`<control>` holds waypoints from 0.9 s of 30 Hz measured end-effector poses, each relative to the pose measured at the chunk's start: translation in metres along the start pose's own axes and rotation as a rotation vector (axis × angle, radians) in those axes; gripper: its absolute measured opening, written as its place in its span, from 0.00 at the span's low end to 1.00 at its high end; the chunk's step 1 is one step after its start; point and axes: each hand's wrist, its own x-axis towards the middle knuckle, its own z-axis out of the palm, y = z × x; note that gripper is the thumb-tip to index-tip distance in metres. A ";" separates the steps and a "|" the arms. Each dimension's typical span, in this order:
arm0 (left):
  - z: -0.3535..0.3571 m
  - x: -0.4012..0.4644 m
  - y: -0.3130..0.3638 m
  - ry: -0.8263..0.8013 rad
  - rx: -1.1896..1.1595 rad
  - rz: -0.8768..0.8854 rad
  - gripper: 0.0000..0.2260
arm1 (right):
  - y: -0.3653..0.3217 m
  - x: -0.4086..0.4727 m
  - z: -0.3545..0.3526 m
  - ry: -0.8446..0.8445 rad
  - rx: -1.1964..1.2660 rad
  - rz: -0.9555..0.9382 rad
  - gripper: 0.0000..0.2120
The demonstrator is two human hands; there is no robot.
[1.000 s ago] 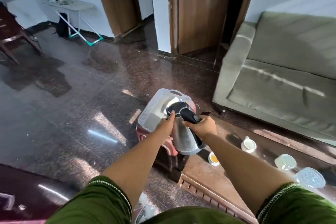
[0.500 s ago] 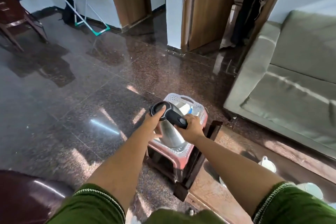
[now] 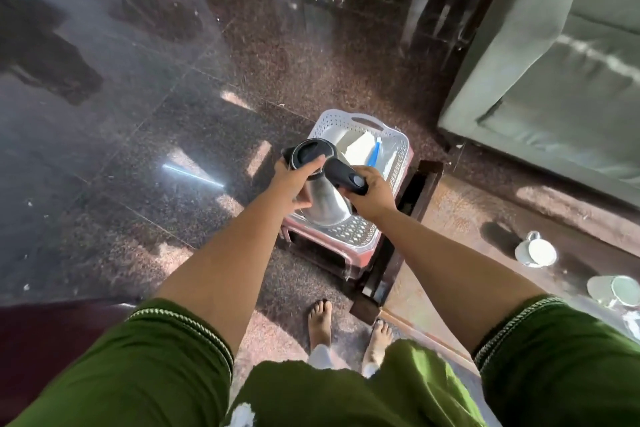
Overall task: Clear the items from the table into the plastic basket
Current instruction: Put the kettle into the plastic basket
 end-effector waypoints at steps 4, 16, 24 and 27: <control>-0.004 0.015 -0.011 0.011 -0.049 0.032 0.43 | 0.008 0.007 0.010 0.029 0.019 0.030 0.19; 0.000 0.022 -0.028 0.099 -0.031 0.117 0.42 | 0.024 0.005 0.008 -0.019 0.168 0.132 0.20; -0.002 0.030 -0.018 0.068 0.130 0.033 0.53 | 0.027 0.008 -0.002 -0.089 -0.153 0.175 0.17; -0.001 0.031 -0.017 0.018 0.130 0.023 0.52 | 0.026 0.011 -0.007 -0.148 -0.289 0.212 0.23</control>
